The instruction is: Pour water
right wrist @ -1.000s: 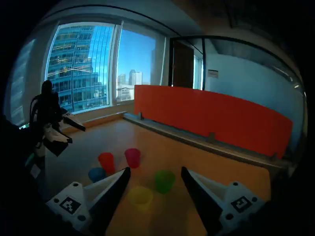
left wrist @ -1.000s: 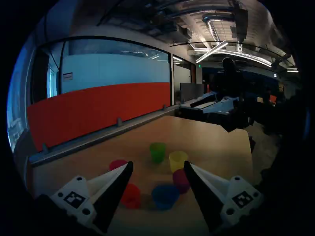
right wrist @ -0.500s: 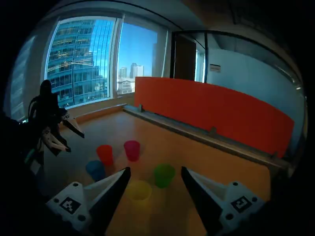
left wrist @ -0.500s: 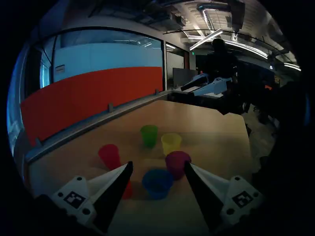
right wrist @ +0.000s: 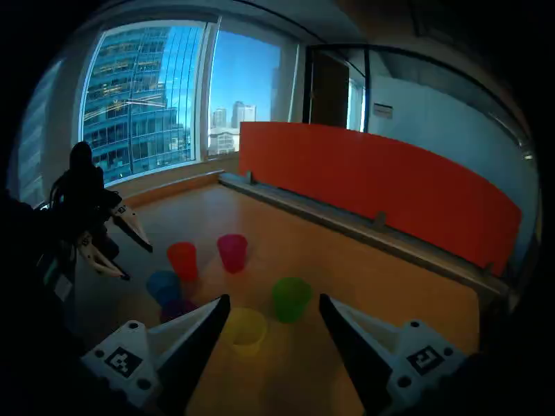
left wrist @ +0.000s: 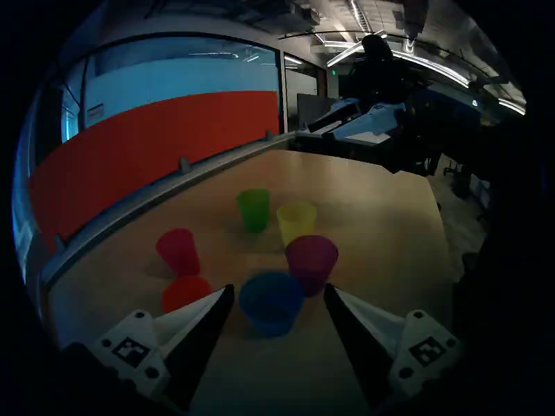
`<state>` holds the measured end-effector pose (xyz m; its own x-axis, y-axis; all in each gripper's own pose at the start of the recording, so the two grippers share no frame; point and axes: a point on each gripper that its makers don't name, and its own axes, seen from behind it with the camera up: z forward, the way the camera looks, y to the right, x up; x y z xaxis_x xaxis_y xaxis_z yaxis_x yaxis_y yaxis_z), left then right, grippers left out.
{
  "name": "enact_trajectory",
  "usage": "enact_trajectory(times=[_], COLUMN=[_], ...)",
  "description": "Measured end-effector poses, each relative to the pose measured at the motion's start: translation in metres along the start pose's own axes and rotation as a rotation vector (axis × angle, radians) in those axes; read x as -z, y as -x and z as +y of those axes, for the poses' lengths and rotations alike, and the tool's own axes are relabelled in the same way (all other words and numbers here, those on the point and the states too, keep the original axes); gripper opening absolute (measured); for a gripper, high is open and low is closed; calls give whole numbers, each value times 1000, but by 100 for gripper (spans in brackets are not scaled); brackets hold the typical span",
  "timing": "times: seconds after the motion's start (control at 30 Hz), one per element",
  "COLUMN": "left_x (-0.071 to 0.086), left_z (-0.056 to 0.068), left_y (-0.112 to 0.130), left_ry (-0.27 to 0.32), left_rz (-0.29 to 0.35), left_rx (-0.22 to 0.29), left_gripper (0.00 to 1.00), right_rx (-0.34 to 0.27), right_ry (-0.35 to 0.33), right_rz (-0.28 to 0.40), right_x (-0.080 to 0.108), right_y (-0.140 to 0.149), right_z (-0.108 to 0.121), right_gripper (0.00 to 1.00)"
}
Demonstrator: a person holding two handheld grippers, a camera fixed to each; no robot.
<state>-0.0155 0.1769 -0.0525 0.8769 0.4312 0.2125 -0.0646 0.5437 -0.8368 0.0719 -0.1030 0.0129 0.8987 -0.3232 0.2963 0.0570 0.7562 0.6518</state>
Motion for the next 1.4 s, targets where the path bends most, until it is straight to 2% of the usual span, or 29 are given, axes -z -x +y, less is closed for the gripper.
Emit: enact_trajectory(times=[0.5,1.1,1.4], left_x=[-23,-44,-57], left_z=[2,-9,-10], left_y=[36,52,49], left_ry=[15,21,40], left_rz=[-83,-106,-93], left_rx=[4,45,61], left_gripper=[96,96,96], right_rx=[6,2,-5], right_ry=[-9,-18,-19], right_rz=[-27,-47,-56], right_x=[-13,-27,-35], right_y=[12,19,23], right_z=[2,4,7], right_gripper=[99,99,99])
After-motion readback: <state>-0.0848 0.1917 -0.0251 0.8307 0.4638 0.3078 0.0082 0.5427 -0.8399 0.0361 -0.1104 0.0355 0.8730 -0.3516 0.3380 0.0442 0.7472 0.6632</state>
